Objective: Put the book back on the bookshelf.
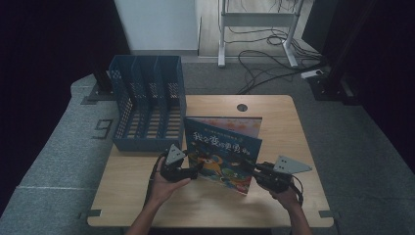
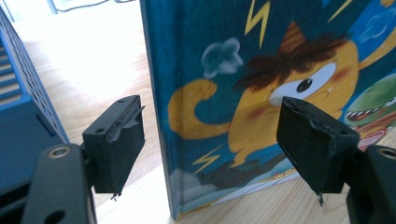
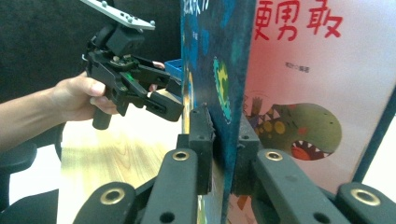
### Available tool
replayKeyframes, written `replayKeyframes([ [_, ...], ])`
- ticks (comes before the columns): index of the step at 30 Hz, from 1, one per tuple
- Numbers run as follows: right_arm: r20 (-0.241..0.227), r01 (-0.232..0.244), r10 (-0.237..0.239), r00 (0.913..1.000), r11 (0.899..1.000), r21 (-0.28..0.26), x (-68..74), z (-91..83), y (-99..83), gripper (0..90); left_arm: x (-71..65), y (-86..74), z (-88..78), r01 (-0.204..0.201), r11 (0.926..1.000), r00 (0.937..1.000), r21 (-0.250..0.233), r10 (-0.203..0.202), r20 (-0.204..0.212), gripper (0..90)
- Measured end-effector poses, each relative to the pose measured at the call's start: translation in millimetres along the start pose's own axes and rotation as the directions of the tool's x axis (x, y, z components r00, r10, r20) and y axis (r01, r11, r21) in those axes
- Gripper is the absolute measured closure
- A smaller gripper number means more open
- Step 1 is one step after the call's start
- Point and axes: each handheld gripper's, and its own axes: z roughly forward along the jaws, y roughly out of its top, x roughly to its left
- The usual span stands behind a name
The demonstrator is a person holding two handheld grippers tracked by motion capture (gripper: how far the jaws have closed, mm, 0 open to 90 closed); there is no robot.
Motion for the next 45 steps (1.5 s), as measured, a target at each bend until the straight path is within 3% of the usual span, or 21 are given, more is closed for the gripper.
replayKeyframes([
  [8, 0.016, -0.008, 0.008, 0.9998, 1.000, 0.002, -2.7, -0.5, -2.0, 78.4, -5.6, 4.8, -1.3, -0.034, 0.9992, 0.9991, -0.020, 0.034, 0.026, 25.9],
  [15, 0.040, -0.022, 0.022, 0.9989, 1.000, 0.001, -5.1, -0.2, -3.7, 74.5, -4.2, 3.5, -3.9, -0.025, 0.9989, 0.9990, -0.041, 0.026, 0.035, 29.5],
  [20, 0.039, -0.034, 0.034, 0.9987, 0.999, 0.001, -7.8, -0.3, -5.5, 72.6, -5.6, 8.1, -12.4, -0.018, 0.9927, 0.9991, -0.119, 0.023, 0.035, 33.8],
  [28, 0.061, -0.047, 0.046, 0.9971, 0.999, 0.007, -10.1, 0.1, -7.1, 68.0, -3.1, 11.1, -14.8, -0.039, 0.9923, 0.9979, -0.117, 0.044, 0.047, 36.3],
  [31, 0.071, -0.054, 0.054, 0.9960, 0.999, 0.004, -11.9, 0.2, -7.7, 66.4, -2.6, 11.0, -16.9, -0.043, 0.9892, 0.9977, -0.140, 0.050, 0.046, 38.4],
  [45, 0.060, -0.061, 0.060, 0.9964, 0.998, 0.011, -13.7, 1.1, -10.3, 65.2, -1.4, 19.2, -21.0, -0.045, 0.9848, 0.9952, -0.167, 0.059, 0.078, 37.2],
])
